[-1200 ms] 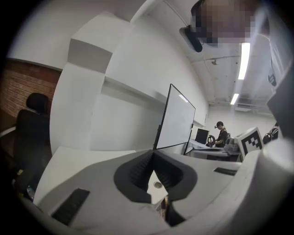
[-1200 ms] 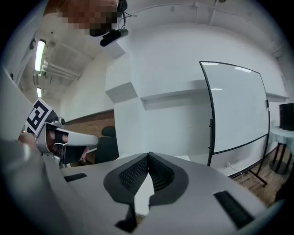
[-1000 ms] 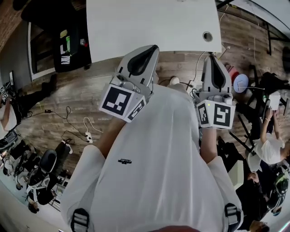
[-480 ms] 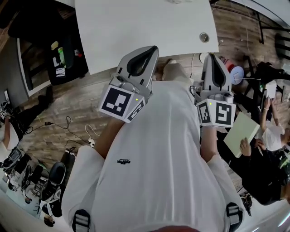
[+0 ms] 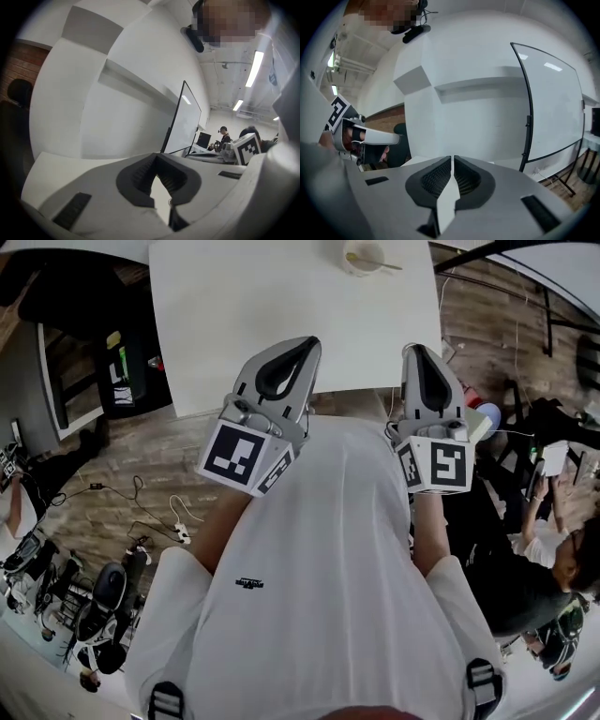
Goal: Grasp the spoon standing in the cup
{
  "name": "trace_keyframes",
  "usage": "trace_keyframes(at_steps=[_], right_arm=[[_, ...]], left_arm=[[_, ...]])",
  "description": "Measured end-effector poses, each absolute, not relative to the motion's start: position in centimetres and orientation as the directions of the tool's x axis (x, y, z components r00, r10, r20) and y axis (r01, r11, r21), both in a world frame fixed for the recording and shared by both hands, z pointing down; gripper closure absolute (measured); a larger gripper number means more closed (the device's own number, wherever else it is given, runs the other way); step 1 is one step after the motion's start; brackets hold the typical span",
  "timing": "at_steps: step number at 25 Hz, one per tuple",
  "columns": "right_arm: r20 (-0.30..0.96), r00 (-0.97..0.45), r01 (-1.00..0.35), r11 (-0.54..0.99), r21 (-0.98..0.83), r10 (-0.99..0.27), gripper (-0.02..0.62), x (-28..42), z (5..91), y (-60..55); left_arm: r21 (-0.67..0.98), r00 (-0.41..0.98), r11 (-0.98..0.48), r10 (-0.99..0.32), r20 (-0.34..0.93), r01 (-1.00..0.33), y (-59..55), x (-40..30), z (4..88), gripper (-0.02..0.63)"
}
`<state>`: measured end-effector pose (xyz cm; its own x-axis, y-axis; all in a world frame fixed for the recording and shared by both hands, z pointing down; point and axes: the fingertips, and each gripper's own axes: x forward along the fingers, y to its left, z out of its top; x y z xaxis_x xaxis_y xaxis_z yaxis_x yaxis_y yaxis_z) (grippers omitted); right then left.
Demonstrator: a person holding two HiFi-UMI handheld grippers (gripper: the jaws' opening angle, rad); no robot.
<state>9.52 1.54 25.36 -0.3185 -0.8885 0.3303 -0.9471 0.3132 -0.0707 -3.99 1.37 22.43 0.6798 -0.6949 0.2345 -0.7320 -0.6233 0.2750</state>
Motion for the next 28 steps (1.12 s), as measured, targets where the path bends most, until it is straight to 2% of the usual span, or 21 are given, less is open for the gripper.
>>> trace_keyframes(at_steps=[5,8,11,23,28], right_arm=[[0.355,-0.393,-0.914,0.403,-0.049,-0.848,0.575,11.0,28.5,-4.3],[0.375,-0.441,-0.89,0.451,-0.064,-0.816,0.529,11.9,30.7,-6.8],[0.399,-0.469,-0.875,0.476,-0.089,-0.788,0.523,12.6,32.9,-9.0],[0.501,-0.539,-0.811,0.577,-0.094,-0.677,0.499,13.1,40.9,-15.1],[0.54,-0.549,-0.765,0.643,-0.017,-0.639,0.489,12.9,43.6,-16.5]], left_arm=[[0.276,0.651,-0.59,-0.699,0.297,-0.759,-3.2,-0.7,24.6,0.62],[0.27,0.626,-0.565,-0.707,0.328,-0.78,-5.1,1.2,26.0,0.621],[0.274,0.598,-0.532,-0.716,0.36,-0.801,-6.8,2.6,27.8,0.62],[0.285,0.505,-0.417,-0.715,0.483,-0.863,-11.1,3.3,34.9,0.62],[0.297,0.48,-0.378,-0.718,0.504,-0.877,-11.8,3.5,37.0,0.62]])
